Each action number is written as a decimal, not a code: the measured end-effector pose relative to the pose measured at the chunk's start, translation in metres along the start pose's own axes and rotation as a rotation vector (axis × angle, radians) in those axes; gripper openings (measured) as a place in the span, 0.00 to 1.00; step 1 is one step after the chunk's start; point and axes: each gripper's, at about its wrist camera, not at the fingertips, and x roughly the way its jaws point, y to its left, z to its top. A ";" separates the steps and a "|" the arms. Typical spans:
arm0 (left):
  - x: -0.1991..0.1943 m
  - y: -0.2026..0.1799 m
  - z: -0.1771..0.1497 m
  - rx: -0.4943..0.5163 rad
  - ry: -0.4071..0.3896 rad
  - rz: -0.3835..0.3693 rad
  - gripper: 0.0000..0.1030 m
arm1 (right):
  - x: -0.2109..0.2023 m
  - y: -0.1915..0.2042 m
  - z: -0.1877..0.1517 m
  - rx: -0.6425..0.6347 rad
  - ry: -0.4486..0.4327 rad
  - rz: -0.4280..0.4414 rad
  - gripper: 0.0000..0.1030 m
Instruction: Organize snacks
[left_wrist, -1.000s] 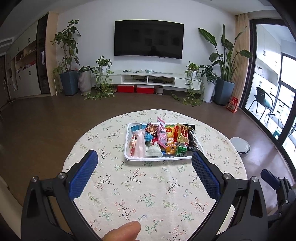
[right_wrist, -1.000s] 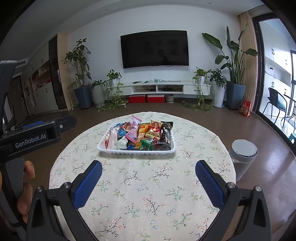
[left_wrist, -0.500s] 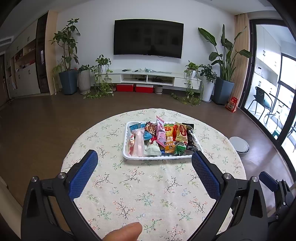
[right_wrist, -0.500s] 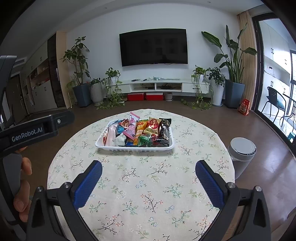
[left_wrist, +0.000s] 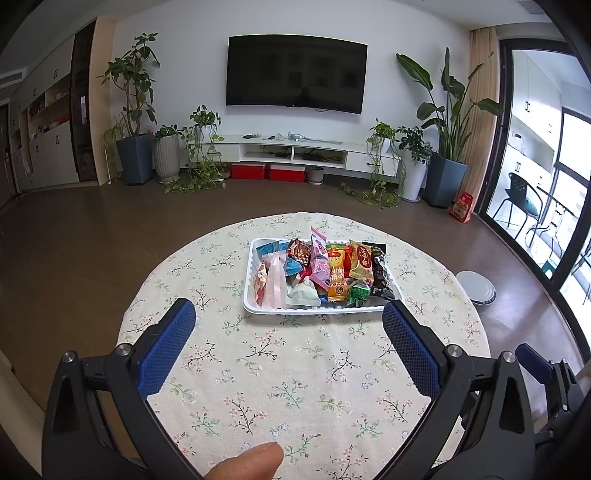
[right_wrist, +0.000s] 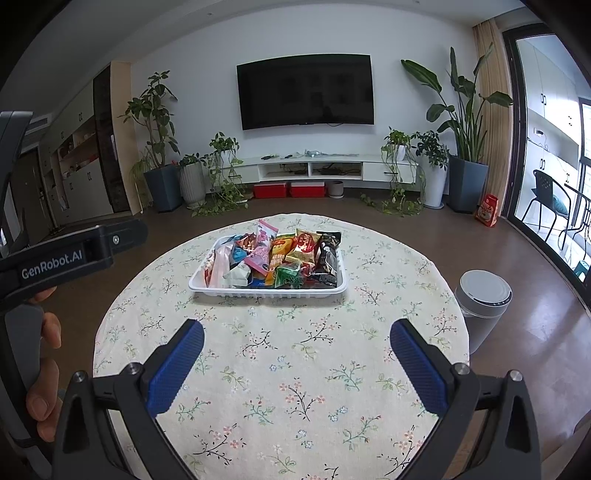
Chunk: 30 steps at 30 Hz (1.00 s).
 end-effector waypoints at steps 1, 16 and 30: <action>0.000 0.000 0.000 0.000 0.000 0.000 1.00 | 0.000 0.000 0.000 0.000 0.000 0.000 1.00; 0.003 -0.001 -0.003 -0.001 0.008 -0.002 1.00 | -0.001 -0.003 -0.007 0.005 0.005 0.000 1.00; 0.006 -0.001 -0.007 0.006 0.014 0.011 1.00 | -0.001 -0.004 -0.004 0.005 0.007 0.000 1.00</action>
